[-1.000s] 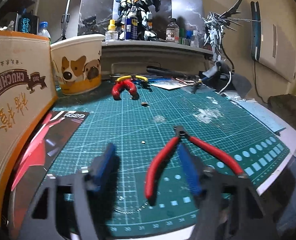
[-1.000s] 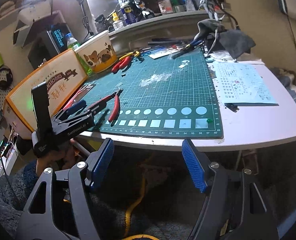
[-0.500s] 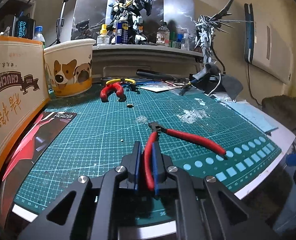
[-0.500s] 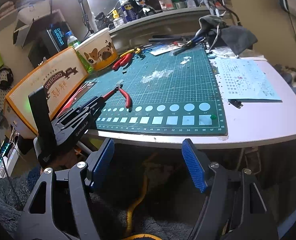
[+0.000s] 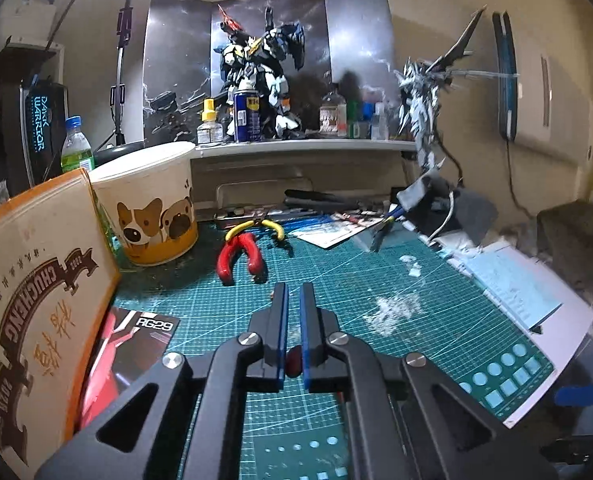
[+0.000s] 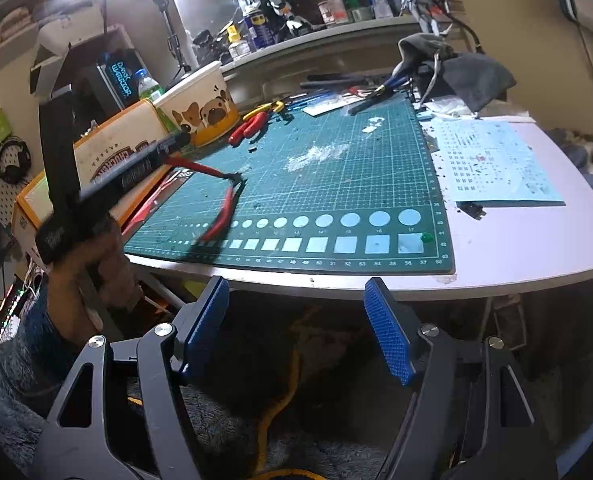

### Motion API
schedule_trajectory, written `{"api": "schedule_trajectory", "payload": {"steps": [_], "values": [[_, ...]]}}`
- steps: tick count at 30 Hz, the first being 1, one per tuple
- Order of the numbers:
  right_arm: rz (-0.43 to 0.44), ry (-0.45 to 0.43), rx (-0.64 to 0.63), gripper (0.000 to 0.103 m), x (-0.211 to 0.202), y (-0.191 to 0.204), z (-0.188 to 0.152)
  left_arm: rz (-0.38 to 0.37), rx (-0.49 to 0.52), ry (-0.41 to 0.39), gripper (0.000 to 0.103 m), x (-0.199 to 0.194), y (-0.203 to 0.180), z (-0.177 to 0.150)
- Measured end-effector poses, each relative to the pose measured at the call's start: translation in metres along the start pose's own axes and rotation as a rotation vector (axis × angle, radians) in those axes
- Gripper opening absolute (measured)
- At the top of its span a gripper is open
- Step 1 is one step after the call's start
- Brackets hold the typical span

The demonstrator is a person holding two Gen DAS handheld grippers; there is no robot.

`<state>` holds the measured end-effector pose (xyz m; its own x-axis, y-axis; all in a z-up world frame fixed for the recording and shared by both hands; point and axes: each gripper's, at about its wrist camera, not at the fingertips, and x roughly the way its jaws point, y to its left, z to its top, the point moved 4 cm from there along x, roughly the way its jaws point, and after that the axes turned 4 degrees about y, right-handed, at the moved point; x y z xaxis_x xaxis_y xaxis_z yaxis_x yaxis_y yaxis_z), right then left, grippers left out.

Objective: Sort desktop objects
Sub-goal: 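Lift the red pliers off the mat with the left tool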

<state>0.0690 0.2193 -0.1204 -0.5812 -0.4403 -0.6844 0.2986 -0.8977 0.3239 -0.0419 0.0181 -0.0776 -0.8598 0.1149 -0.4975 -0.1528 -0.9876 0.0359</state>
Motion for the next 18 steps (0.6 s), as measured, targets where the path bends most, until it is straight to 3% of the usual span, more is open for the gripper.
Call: {"api": "schedule_trajectory", "payload": {"steps": [4, 9, 15, 18], "values": [[0.000, -0.006, 0.000, 0.068, -0.003, 0.002, -0.001, -0.013, -0.029, 0.040, 0.000, 0.005, 0.011, -0.013], [0.005, -0.006, 0.009, 0.068, -0.002, -0.001, -0.002, -0.033, -0.045, 0.014, 0.000, -0.002, 0.016, -0.011], [0.011, -0.002, -0.001, 0.068, -0.001, 0.002, -0.003, -0.073, -0.104, 0.118, 0.000, 0.013, 0.026, -0.028], [0.010, -0.005, 0.006, 0.068, -0.003, -0.002, -0.003, -0.089, -0.064, 0.121, 0.003, 0.012, 0.027, -0.044]]}}
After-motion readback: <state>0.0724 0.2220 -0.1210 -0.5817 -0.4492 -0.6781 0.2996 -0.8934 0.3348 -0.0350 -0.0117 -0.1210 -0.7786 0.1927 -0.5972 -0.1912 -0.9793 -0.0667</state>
